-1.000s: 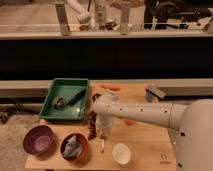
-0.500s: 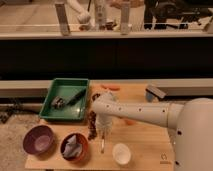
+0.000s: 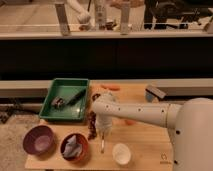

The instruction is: Place fork in table surface

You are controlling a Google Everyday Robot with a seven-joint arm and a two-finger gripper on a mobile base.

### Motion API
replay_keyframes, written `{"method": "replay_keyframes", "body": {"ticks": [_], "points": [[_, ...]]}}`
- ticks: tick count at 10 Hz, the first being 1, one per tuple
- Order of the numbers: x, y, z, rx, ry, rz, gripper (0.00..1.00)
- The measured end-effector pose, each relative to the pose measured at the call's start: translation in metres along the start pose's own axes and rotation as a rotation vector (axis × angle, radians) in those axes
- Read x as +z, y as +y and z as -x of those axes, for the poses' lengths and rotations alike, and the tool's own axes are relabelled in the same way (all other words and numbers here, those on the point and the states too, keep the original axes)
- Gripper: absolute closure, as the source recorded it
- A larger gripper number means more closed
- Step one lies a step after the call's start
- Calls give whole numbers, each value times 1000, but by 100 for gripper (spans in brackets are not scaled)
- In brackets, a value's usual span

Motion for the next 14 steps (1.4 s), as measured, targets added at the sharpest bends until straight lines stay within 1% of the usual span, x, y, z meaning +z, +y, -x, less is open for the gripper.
{"method": "replay_keyframes", "body": {"ticks": [1,3,5,6,7,8,9,11,12,14], "points": [[0,0,0,1,-1,0,65],[0,1,1,1,-2,2,70],[-1,1,1,2,-3,3,72],[1,2,1,4,-4,3,78],[1,2,1,5,-4,4,88],[0,2,2,6,-4,5,96],[-1,3,2,6,-6,7,100],[-1,3,2,3,-4,6,100],[-2,1,1,1,4,3,100],[-8,-1,-2,4,19,-13,100]]}}
